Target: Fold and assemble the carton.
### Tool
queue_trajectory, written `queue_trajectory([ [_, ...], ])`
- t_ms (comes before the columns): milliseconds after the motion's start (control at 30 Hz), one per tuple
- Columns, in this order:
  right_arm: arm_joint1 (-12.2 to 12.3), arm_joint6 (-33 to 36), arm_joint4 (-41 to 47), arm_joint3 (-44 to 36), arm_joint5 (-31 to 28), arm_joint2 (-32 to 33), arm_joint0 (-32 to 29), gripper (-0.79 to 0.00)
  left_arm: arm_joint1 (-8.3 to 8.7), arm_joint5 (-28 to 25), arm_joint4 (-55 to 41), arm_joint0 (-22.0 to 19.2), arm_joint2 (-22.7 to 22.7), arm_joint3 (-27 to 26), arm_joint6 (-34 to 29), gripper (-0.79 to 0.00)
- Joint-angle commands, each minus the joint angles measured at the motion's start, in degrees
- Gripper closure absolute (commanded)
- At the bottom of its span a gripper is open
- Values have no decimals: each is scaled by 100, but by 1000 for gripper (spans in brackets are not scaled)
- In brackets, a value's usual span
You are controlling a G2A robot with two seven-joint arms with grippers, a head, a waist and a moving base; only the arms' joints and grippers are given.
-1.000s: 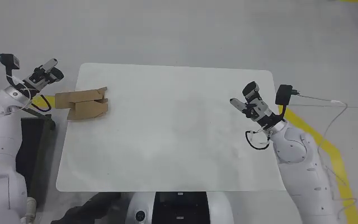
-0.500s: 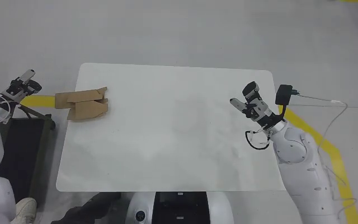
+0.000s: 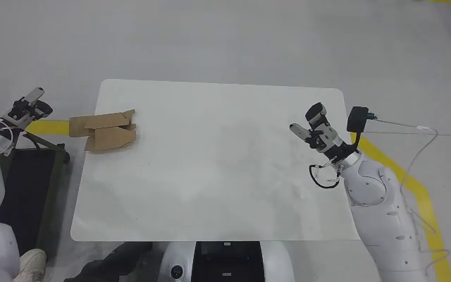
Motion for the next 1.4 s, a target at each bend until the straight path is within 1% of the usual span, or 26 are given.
queue_trajectory([
  [0, 0, 0, 0, 0, 0, 0, 0, -785, 0, 0, 0, 0, 0, 0, 0, -785],
  [100, 0, 0, 0, 0, 0, 0, 0, -785, 5, 53, 18, 18, -7, 35, 68, -785],
  [200, 0, 0, 0, 0, 0, 0, 0, -785, 66, 407, 345, 124, -29, -8, 598, -785],
  [333, 0, 0, 0, 0, 0, 0, 0, -785, 141, 806, 748, 210, -21, 79, 987, -785],
  [467, 0, 0, 0, 0, 0, 0, 0, -785, 140, 1088, 1299, 224, 144, 154, 1539, -785],
  [533, 0, 0, 0, 0, 0, 0, 0, -785, 89, 1204, 1582, 227, 302, 177, 1835, -785],
  [700, 0, 0, 0, 0, 0, 0, 0, -785, -101, 1420, 1943, 149, 667, 268, 2285, -785],
  [767, 0, 0, 0, 0, 0, 0, 0, -785, -184, 1477, 2005, 101, 794, 312, 2346, -785],
  [867, 0, 0, 0, 0, 0, 0, 0, -785, -301, 1562, 2052, 4, 960, 380, 2330, -785],
  [967, 0, 0, 0, 0, 0, 0, 0, -785, -377, 1634, 2112, -110, 1070, 507, 2317, -785],
  [1067, 0, 0, 0, 0, 0, 0, 0, -785, -428, 1648, 2166, -212, 1141, 644, 2327, -785],
  [1267, 0, 0, 0, 0, 0, 0, 0, -785, -473, 1561, 2200, -347, 1191, 858, 2266, -785],
  [1300, 0, 0, 0, 0, 0, 0, 0, -785, -481, 1543, 2207, -359, 1201, 873, 2251, -776],
  [1333, 0, 0, 0, 0, 0, 0, 0, -785, -493, 1525, 2210, -367, 1213, 883, 2241, -619],
  [1367, 0, 0, 0, 0, 0, 0, 0, -785, -503, 1515, 2217, -375, 1224, 894, 2247, -560],
])
